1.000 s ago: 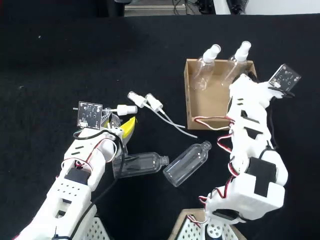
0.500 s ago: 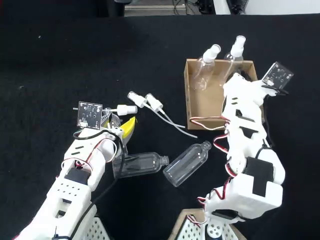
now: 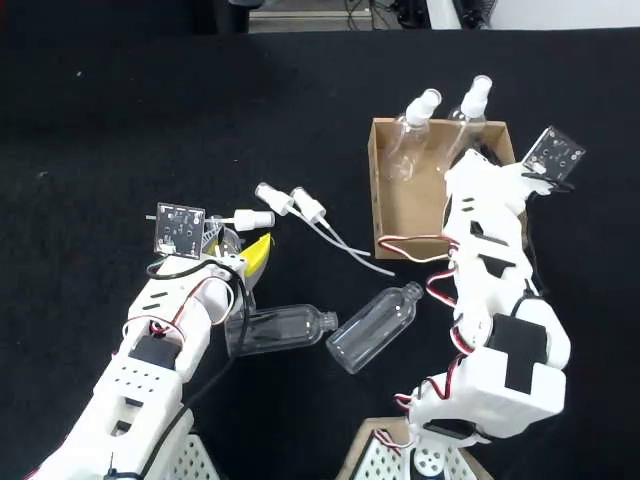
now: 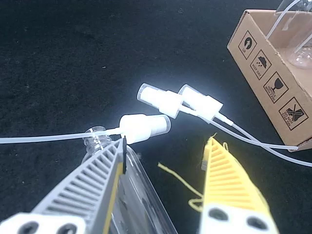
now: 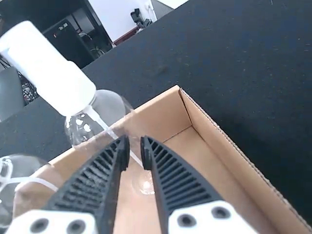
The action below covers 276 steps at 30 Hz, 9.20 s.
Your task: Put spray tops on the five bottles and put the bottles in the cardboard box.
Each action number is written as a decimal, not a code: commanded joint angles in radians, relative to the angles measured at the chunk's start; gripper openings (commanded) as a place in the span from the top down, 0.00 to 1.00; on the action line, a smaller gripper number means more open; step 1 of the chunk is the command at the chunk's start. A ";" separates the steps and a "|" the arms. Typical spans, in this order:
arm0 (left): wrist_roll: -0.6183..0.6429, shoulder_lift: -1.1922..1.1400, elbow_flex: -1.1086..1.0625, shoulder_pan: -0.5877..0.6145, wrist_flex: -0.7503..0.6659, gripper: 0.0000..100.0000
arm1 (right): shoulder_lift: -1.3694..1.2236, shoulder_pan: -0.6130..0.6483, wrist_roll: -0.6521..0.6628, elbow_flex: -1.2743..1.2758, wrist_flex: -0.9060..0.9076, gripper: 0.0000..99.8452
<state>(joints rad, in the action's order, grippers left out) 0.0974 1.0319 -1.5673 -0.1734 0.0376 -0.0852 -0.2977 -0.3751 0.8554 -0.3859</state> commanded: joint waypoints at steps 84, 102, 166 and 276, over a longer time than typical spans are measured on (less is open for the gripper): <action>0.006 0.021 0.015 -0.004 -0.025 0.75 | -0.035 -0.048 -0.166 -0.079 -0.034 0.99; 0.006 0.021 0.015 -0.004 -0.025 0.75 | -0.028 0.018 -0.164 -0.047 -0.029 0.99; 0.006 0.023 0.015 -0.002 -0.025 0.75 | -0.021 -0.021 -0.060 -0.038 -0.037 0.99; 0.006 0.023 0.012 -0.002 -0.025 0.74 | 0.013 0.276 0.183 0.068 -0.031 0.99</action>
<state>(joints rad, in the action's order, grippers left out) 0.0974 1.0349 -1.5673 -0.1734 0.0376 -0.0652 -0.0322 -0.2018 0.9904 -0.3859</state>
